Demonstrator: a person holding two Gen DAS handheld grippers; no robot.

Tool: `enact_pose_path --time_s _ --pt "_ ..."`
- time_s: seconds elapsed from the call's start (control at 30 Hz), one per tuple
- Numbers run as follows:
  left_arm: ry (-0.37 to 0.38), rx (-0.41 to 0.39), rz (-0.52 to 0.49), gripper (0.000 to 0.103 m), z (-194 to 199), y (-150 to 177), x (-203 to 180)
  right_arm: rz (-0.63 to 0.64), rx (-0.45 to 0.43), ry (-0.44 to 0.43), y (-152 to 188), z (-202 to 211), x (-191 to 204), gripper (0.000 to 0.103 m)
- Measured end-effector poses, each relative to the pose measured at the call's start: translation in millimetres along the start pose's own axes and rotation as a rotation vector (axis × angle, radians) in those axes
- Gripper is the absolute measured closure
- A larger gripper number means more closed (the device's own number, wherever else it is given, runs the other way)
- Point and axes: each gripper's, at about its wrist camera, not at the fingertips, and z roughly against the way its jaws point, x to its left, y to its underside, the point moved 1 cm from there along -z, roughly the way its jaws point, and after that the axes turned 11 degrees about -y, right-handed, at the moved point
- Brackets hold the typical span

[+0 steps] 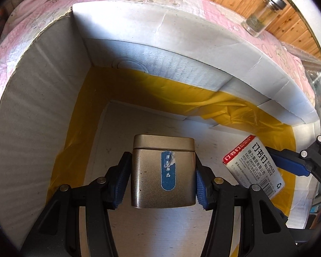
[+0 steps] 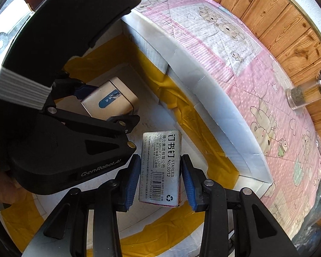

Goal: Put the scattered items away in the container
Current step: 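Open the left tool releasing the tin while the right tool releases the staples box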

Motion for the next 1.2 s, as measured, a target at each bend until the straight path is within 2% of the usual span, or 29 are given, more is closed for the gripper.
enact_pose_path --time_s 0.27,0.37,0.47,0.87,0.9,1.03,1.13,1.2 --pt "-0.020 -0.005 -0.002 0.047 7.7 4.4 -1.6 -0.001 -0.022 0.001 6.7 8.2 5.6 0.061" --pt "-0.020 -0.024 0.000 0.047 15.3 5.2 -0.7 -0.010 -0.040 -0.011 9.5 14.8 8.6 0.058" --pt "-0.023 -0.040 -0.006 0.046 23.9 4.6 -0.7 -0.016 -0.059 -0.015 12.5 22.7 11.6 0.048" --pt "-0.021 -0.062 -0.019 0.046 53.7 16.1 -0.8 -0.049 -0.128 -0.065 40.5 56.8 22.6 0.048" --pt "-0.020 -0.068 -0.017 0.046 55.3 14.2 -4.8 -0.050 -0.138 -0.071 51.6 57.4 27.5 0.048" --pt "-0.009 -0.098 0.006 0.046 76.4 17.5 -2.2 -0.052 -0.171 -0.092 77.6 75.1 20.6 0.048" --pt "0.003 -0.127 0.019 0.046 97.7 25.9 3.0 -0.066 -0.200 -0.121 65.6 75.2 19.1 0.048" --pt "0.014 -0.141 0.029 0.046 110.7 32.9 5.0 -0.083 -0.225 -0.153 76.9 84.8 18.4 0.048"
